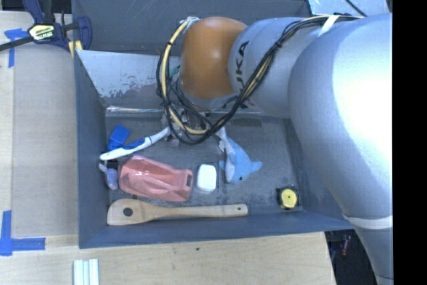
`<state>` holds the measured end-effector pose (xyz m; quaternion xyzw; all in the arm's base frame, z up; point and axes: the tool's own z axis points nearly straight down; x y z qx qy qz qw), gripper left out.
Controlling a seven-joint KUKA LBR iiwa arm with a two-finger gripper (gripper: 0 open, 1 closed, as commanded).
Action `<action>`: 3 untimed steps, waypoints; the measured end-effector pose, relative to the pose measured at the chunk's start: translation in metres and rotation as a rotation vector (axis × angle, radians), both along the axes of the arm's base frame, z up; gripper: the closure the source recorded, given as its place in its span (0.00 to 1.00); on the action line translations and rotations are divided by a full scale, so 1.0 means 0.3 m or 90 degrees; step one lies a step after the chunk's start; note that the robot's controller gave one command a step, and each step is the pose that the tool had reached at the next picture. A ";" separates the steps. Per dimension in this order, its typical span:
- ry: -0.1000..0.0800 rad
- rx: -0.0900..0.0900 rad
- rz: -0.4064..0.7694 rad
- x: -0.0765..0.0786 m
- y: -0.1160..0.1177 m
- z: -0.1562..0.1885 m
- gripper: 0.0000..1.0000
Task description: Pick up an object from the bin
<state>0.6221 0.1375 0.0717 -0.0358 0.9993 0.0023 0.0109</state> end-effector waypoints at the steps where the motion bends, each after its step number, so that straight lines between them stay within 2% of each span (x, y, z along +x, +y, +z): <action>1: 0.000 0.000 0.000 0.000 0.000 0.001 1.00; 2: 0.005 -0.001 0.000 -0.009 -0.003 0.075 1.00; 3: 0.002 -0.001 0.000 -0.002 -0.002 0.197 1.00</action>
Offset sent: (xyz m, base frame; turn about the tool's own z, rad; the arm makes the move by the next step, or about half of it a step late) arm 0.0000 -0.0001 0.0584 0.0000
